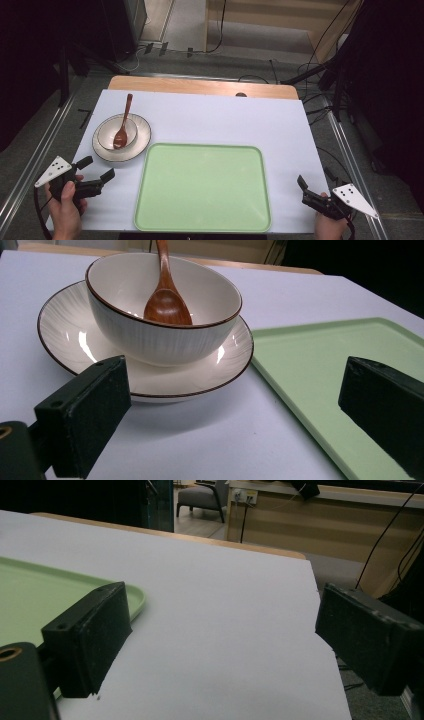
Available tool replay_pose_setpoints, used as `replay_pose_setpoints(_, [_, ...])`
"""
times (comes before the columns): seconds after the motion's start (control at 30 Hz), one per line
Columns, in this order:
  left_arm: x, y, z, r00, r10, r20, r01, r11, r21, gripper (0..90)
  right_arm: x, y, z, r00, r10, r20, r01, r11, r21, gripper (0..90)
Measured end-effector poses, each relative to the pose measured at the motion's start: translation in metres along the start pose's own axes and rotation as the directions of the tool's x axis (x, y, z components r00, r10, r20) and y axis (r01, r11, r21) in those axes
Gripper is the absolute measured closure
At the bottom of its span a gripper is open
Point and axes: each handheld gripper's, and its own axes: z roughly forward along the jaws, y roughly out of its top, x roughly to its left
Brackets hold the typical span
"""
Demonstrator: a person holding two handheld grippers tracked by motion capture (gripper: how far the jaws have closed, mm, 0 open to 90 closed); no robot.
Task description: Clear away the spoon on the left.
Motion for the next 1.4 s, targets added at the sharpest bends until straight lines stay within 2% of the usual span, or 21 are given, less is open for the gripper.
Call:
replay_pose_setpoints(0.07, [0.0, 0.002, -0.001, 0.9999, -0.011, 0.005, 0.011, 0.9999, -0.009, 0.0, 0.0, -0.001, 0.0, 1.0, -0.001, -0.002, 0.001, 1.0, 0.003, 8.3])
replay_pose_setpoints(0.23, [-0.005, 0.011, -0.001, 1.0, 0.006, 0.0, -0.006, 1.0, -0.007, 0.0, 0.0, 0.0, 0.0, 1.0, 0.001, -0.004, -0.001, 1.0, -0.004, 8.2])
replay_pose_setpoints(0.53, [-0.008, 0.023, -0.001, 1.0, 0.004, -0.004, -0.004, 0.9999, -0.014, 0.0, 0.001, -0.001, 0.0, 1.0, -0.003, -0.008, 0.003, 1.0, -0.003, 8.2])
replay_pose_setpoints(1.0, [-0.011, 0.053, 0.003, 0.9987, 0.05, 0.007, -0.05, 0.9987, 0.013, 0.0, 0.002, 0.0, 0.0, 0.9998, 0.011, -0.016, -0.011, 1.0, -0.01, 8.2])
replay_pose_setpoints(1.4, [-0.014, 0.082, 0.019, 0.9956, 0.091, 0.022, -0.092, 0.9952, 0.034, 0.0, 0.001, 0.0, -0.001, 0.9998, 0.01, -0.015, -0.01, 1.0, -0.016, 8.2])
